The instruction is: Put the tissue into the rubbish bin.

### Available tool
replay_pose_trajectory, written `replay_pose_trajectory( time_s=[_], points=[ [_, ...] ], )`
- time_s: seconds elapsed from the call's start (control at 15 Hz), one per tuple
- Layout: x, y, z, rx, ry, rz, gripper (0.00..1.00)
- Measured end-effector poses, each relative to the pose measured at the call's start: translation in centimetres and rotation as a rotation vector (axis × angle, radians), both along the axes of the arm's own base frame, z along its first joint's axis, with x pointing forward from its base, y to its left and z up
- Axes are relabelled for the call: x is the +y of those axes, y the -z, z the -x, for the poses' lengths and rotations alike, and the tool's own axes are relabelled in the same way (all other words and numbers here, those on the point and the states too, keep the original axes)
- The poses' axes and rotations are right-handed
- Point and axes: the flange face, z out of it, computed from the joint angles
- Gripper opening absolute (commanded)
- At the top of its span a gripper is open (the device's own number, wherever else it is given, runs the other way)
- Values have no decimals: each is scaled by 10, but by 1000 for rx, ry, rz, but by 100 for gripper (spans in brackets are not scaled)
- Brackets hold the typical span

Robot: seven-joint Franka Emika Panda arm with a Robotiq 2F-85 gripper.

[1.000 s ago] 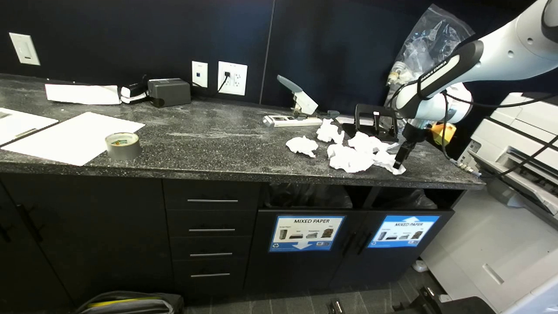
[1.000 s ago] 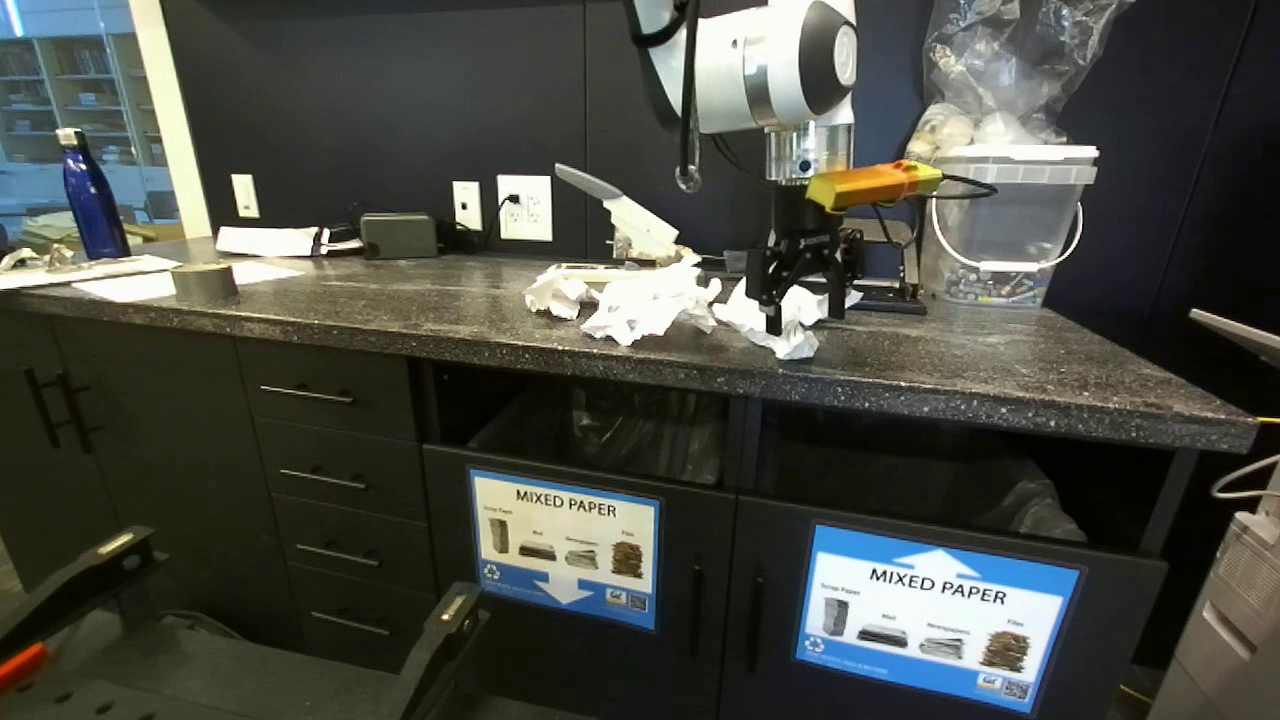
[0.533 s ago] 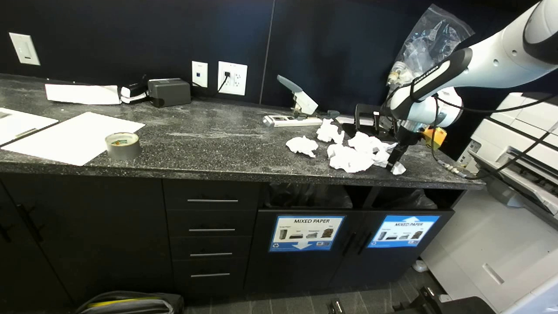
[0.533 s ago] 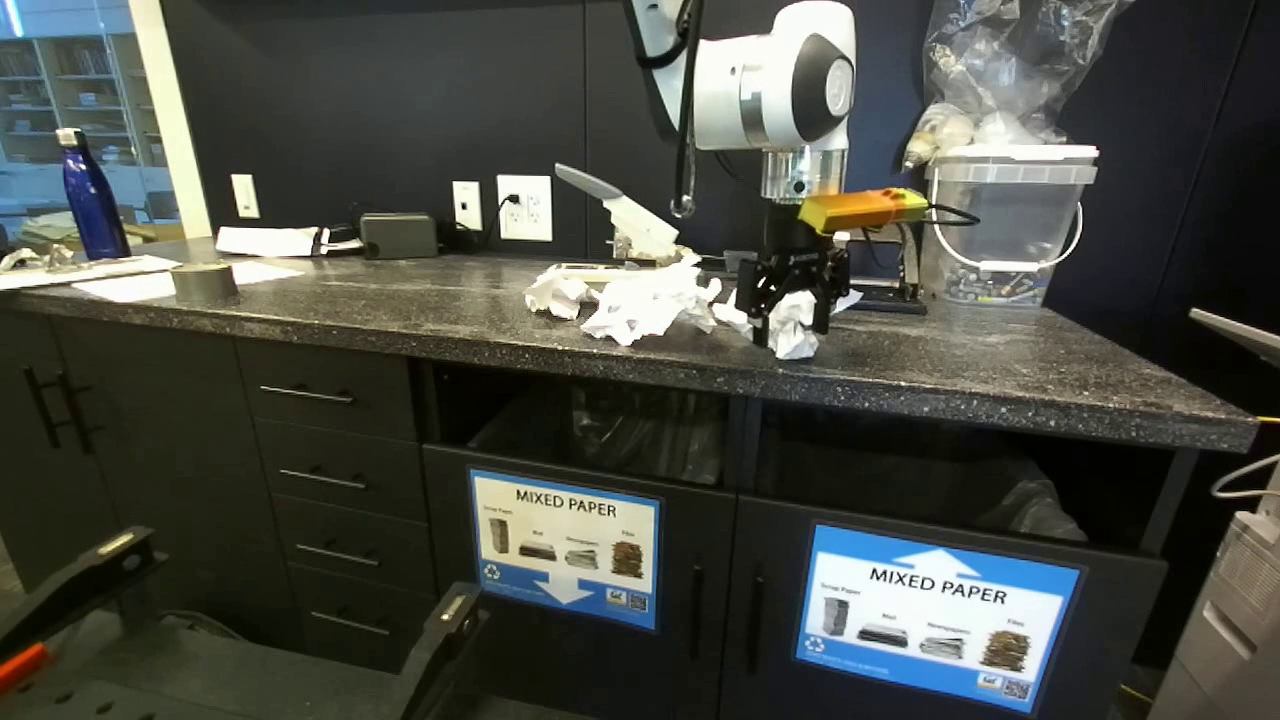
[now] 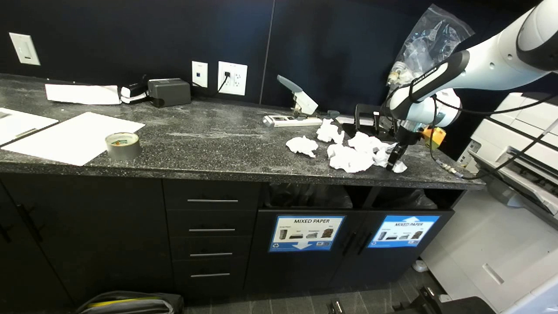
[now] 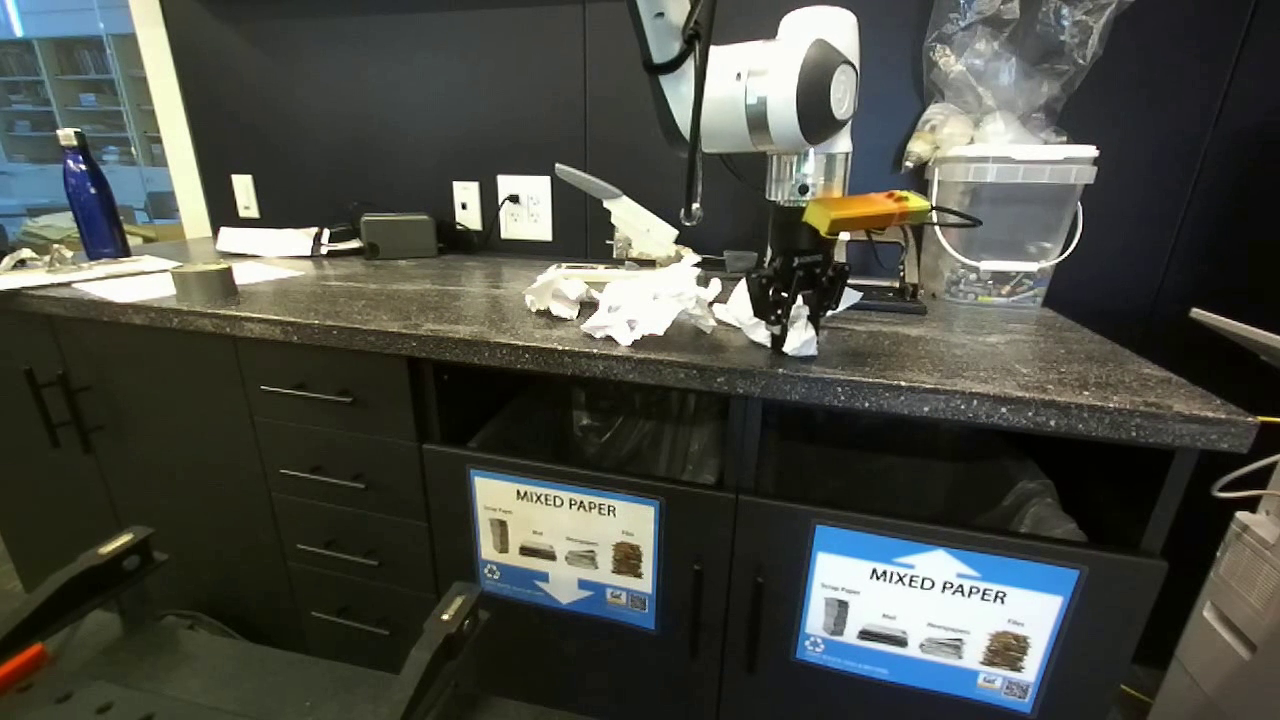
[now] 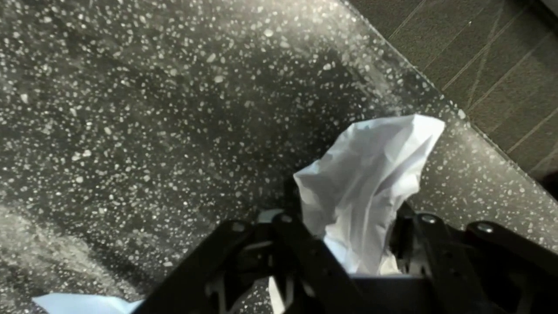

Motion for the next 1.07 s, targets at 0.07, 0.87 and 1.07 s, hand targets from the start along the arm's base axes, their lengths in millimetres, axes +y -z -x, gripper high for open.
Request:
replay_pose_trajectory(
  time_s=[0.07,0.87,1.07],
  points=[
    [0,-1,-1,0,1,0,14],
    [-18,-4,45,129,154,-12,13],
    [-14,-4,80,142,204,-17,13]
  ],
)
